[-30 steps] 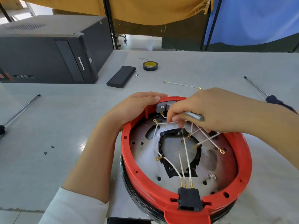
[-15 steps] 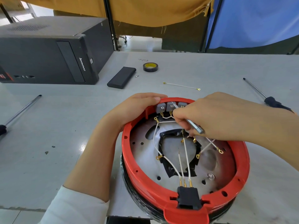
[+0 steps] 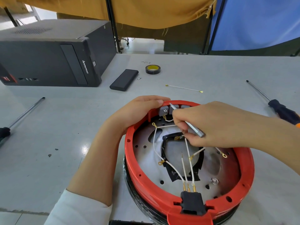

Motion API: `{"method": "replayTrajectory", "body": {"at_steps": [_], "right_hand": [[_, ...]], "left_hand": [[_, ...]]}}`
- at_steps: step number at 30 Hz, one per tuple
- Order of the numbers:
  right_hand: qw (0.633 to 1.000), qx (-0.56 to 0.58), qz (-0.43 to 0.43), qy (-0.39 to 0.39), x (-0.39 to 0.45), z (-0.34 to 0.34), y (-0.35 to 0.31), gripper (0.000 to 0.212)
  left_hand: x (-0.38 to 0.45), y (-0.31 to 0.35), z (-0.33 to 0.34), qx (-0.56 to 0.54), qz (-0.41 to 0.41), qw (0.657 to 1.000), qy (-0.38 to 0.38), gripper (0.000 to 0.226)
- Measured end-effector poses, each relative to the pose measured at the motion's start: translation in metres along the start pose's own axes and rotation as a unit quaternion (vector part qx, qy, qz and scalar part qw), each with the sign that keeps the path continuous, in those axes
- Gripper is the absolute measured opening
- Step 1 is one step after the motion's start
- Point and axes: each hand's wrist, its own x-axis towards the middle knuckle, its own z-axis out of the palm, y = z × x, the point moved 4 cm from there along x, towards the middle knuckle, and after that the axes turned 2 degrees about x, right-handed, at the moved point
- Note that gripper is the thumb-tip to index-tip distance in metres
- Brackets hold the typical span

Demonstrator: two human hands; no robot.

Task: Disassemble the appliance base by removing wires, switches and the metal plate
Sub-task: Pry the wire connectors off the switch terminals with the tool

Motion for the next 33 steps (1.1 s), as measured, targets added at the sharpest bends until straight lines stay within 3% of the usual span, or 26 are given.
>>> {"method": "replayTrajectory", "body": {"at_steps": [4,11,16,20,22,25,28,33], "right_hand": [[0.987,0.141,0.049,0.057,-0.001,-0.012,-0.004,0.026],[0.93,0.32,0.019,0.181,0.001,-0.022,-0.01,0.042],[0.816,0.523,0.063,0.24,0.009,-0.029,0.024,0.035],[0.765,0.552,0.193,0.268,0.034,-0.022,0.078,0.03],[0.776,0.523,0.254,0.244,0.051,-0.01,0.104,0.029],[0.853,0.392,0.296,0.176,0.076,0.012,0.135,0.028],[0.914,0.254,0.279,0.147,0.095,0.029,0.152,0.024],[0.946,0.175,0.242,0.126,0.113,0.046,0.168,0.02]], "left_hand": [[0.0,0.002,0.0,0.003,0.016,1.0,0.004,0.025],[0.0,-0.001,0.001,-0.016,0.003,1.0,-0.012,0.026],[0.001,-0.003,0.001,-0.035,-0.015,0.999,0.007,0.026],[0.002,-0.006,0.0,-0.028,-0.031,0.999,0.008,0.026],[0.002,-0.007,-0.001,-0.028,-0.03,0.999,0.006,0.026],[0.003,-0.009,-0.003,-0.02,-0.03,0.999,0.0,0.025],[0.004,-0.01,-0.004,0.004,-0.024,1.0,-0.009,0.026],[0.008,-0.011,-0.006,0.029,-0.014,0.999,-0.008,0.026]]}}
